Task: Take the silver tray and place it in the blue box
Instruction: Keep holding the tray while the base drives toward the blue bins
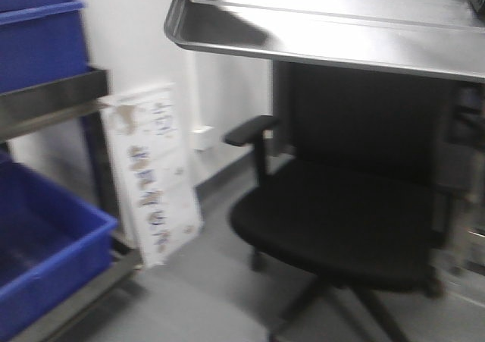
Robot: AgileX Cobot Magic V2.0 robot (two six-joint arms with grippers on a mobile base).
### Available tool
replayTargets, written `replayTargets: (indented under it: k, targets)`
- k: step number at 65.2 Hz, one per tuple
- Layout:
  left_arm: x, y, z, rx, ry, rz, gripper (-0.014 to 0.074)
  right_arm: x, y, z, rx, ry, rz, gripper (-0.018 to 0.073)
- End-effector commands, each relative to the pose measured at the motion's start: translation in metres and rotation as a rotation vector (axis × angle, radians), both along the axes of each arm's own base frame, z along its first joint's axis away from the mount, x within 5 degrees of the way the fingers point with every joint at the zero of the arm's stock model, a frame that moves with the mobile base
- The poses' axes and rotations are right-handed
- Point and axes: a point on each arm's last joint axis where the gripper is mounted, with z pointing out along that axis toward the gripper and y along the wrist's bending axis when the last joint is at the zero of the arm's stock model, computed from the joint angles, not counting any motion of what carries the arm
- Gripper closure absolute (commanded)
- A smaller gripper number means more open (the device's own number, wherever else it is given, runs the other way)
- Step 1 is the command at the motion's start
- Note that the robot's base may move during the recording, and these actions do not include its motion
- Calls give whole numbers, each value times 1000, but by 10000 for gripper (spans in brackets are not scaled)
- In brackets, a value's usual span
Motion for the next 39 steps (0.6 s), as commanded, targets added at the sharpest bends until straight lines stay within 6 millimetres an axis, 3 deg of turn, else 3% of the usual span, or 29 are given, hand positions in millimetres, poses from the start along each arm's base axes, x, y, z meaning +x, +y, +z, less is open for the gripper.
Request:
replayTargets:
  k: [1, 39]
  targets:
    - [-6, 14, 33, -19, -119, -5, 701, -1, -3, 19, -17, -109, 23, 501]
    - [-4, 15, 34, -9, -148, -6, 701, -1, -3, 19, -17, -109, 23, 501]
